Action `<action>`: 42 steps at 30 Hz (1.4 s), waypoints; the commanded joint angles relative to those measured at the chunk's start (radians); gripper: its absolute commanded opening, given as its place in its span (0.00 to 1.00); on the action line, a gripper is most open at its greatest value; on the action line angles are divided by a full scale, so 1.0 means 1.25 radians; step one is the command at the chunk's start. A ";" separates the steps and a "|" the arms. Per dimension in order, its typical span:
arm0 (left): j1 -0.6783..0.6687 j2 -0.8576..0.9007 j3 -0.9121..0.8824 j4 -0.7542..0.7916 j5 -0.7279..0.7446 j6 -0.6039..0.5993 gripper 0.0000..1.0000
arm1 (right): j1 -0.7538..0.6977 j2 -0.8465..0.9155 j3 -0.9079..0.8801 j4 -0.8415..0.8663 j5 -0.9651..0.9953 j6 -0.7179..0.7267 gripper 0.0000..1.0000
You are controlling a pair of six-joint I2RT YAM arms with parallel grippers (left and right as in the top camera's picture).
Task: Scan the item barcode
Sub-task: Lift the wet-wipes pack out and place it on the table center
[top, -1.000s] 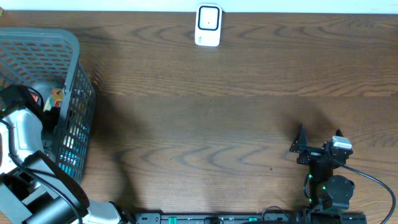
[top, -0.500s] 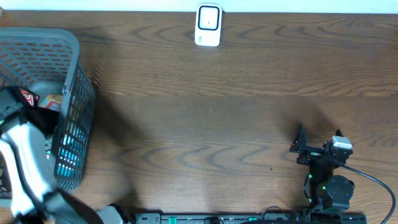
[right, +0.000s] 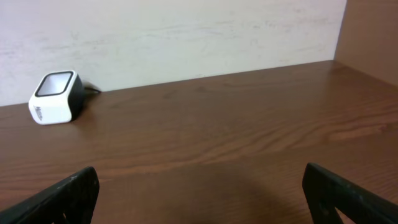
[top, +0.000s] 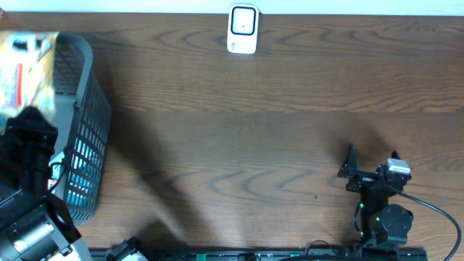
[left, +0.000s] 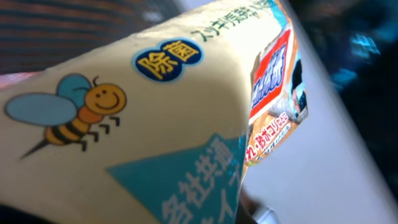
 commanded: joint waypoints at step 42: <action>-0.953 0.526 -0.088 0.083 0.057 0.211 0.80 | 0.002 -0.003 -0.003 -0.001 0.004 -0.010 0.99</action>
